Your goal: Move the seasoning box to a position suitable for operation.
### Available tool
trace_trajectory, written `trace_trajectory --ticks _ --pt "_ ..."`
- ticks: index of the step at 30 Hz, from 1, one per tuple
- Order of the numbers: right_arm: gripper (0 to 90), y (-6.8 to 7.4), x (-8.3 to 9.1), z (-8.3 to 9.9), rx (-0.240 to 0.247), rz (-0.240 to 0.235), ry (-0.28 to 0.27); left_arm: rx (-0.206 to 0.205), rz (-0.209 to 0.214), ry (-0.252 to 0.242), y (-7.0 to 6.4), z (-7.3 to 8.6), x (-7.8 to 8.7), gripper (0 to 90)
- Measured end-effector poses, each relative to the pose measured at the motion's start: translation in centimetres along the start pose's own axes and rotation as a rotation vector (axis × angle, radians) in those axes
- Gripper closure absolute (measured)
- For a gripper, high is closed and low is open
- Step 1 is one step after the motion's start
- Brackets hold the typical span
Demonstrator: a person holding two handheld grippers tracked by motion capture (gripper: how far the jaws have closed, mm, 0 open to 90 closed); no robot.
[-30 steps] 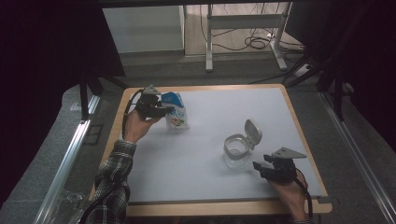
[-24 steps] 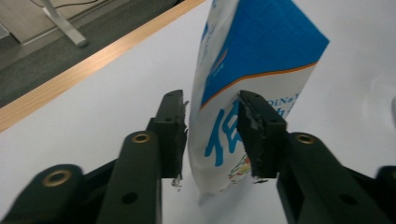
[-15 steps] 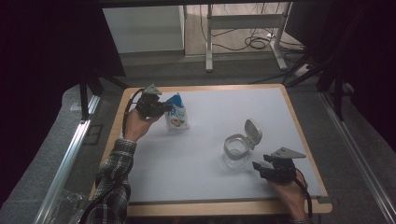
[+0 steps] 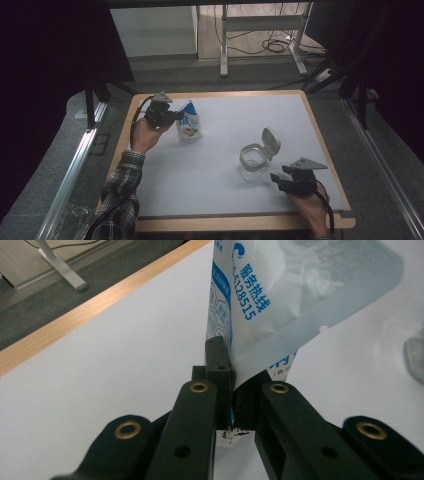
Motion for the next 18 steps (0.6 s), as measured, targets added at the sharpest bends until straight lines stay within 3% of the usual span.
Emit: trace_trajectory --ticks 10,18 --pt "41.4 0.0 0.1 0.0 0.0 -0.003 -0.001 0.029 0.022 -0.04 -0.8 -0.2 0.3 89.2" --pt "41.4 0.1 0.2 -0.1 -0.001 -0.009 -0.004 0.027 0.026 -0.053 -1.5 -0.6 0.5 89.5"
Point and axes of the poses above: each handheld gripper's, and its own axes: x roughly backward along the jaws, z roughly out of its underside, y roughly to its left, the point moved 6 cm from there along -x, roughly forward along the jaws, and after that the axes turned 15 degrees about -x, right-handed, at the moved point
